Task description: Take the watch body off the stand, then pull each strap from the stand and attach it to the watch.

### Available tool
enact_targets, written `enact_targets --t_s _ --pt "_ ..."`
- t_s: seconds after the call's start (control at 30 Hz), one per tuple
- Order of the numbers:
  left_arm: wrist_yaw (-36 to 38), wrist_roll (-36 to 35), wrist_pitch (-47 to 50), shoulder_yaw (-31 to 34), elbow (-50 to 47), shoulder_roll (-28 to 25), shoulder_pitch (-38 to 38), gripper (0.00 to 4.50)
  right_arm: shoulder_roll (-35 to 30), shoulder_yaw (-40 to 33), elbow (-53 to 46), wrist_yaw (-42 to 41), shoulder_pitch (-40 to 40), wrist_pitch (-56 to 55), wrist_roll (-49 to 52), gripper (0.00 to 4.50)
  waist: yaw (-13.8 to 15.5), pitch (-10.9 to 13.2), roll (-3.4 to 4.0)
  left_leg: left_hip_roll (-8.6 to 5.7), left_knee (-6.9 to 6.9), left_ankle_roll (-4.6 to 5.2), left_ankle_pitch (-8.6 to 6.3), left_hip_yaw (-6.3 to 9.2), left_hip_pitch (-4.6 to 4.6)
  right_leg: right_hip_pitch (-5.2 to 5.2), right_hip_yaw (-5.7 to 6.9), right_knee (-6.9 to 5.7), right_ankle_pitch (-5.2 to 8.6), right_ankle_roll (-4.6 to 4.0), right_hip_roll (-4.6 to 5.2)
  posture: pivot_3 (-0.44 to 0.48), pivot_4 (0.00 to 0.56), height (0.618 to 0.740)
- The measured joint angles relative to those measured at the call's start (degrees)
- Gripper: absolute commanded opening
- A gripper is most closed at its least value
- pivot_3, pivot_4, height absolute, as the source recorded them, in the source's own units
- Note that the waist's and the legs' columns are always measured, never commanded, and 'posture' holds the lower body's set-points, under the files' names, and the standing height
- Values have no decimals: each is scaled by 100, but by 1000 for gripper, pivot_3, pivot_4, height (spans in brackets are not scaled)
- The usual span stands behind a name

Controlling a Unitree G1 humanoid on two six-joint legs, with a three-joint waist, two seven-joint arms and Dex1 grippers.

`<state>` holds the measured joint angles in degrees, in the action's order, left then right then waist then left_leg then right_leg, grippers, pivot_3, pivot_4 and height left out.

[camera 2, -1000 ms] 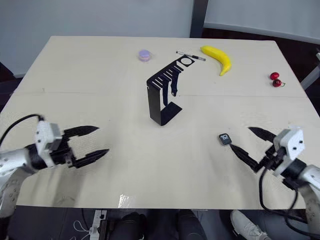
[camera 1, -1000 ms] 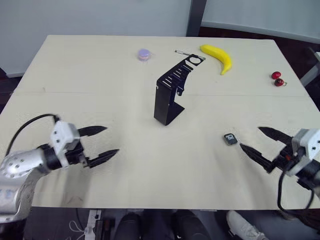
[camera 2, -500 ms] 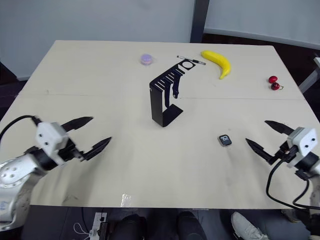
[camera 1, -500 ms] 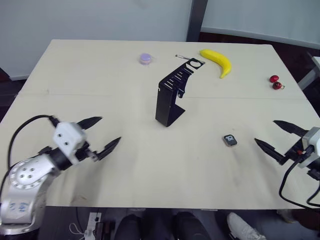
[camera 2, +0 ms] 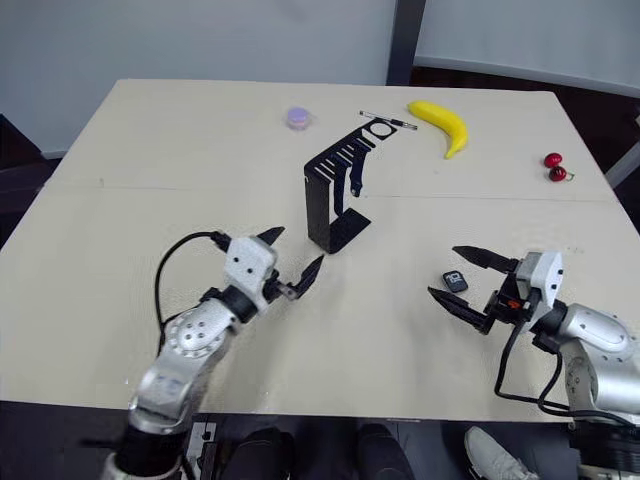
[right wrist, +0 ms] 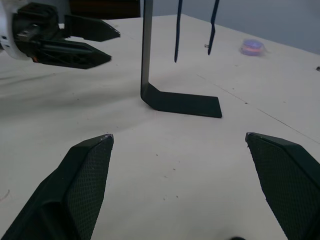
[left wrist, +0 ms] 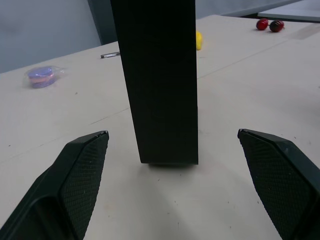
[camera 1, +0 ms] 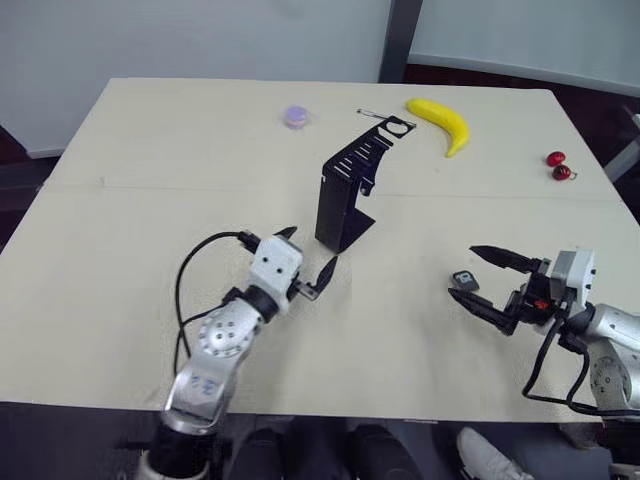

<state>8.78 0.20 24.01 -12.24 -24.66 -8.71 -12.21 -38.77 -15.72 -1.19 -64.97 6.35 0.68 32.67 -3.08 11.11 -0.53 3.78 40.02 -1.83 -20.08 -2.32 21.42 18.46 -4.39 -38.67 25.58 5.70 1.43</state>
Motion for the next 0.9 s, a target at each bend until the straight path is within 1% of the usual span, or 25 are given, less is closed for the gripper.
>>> enact_targets --t_s 0.2,0.4,0.57,0.77,0.9 --pt "-236 110 -367 -9 620 412 -177 4500 49 101 -313 154 -14 282 5 4482 22 0 0 -2 0 0 0 0 0 1 -2 1 -1 1 3 0 150 740" --pt "-296 184 -706 11 1274 643 -737 4500 111 185 -556 324 -21 446 5 4482 59 0 0 -2 -1 0 0 0 0 2 -2 2 -1 2 3 0 150 740" --pt "-365 247 -798 27 1460 711 -826 4500 191 206 -655 417 -31 499 2 4482 71 0 0 -1 -3 0 0 -1 0 4 -2 2 -1 2 3 0 150 740" --pt "-628 320 -848 358 1673 719 -911 4500 271 253 -731 512 -25 566 -4 4482 102 0 -1 -1 -3 0 0 -1 0 6 -2 2 -1 2 4 0 150 740" --pt "-667 367 -881 449 1674 686 -959 4500 301 324 -772 555 -46 579 -5 4482 141 0 -1 -2 -3 0 0 -1 1 6 0 2 -1 2 7 0 150 740"
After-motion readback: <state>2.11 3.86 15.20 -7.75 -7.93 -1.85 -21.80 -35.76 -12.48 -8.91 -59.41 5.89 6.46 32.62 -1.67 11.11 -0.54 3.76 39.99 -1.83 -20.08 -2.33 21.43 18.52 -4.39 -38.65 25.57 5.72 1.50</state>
